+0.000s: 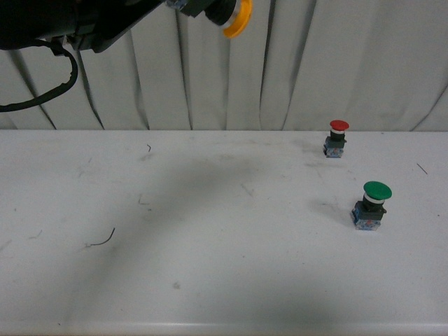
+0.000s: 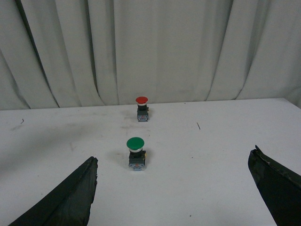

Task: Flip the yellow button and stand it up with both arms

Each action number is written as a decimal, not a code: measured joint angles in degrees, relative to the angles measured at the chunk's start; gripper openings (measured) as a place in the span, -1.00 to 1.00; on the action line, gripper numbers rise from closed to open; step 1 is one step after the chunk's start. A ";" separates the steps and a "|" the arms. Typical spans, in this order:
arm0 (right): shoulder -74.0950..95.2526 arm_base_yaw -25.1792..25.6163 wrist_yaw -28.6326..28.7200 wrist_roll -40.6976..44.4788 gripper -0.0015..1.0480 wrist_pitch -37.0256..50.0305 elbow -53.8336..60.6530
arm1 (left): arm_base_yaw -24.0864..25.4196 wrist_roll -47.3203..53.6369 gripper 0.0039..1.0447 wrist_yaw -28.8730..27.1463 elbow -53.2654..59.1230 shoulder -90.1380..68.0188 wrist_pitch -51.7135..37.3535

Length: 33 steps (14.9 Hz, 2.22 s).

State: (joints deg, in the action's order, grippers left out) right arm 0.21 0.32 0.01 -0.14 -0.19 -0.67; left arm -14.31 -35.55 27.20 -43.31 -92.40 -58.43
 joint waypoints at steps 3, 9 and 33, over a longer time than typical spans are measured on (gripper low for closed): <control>0.00 0.00 0.00 0.00 0.87 0.00 0.00 | -3.63 -19.89 -0.40 1.57 2.29 -7.34 -15.37; 0.00 0.00 0.00 0.00 0.87 0.00 0.00 | -5.68 -33.46 -0.40 0.50 1.70 -16.20 -14.88; 105.63 -15.30 25.62 -57.40 0.87 73.53 -45.55 | -3.50 -37.57 -0.40 -1.40 -1.99 -13.84 -15.15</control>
State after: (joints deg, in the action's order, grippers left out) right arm 105.84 -14.98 25.63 -57.54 73.34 -46.22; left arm -17.80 -73.12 25.80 -45.30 -106.24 -73.58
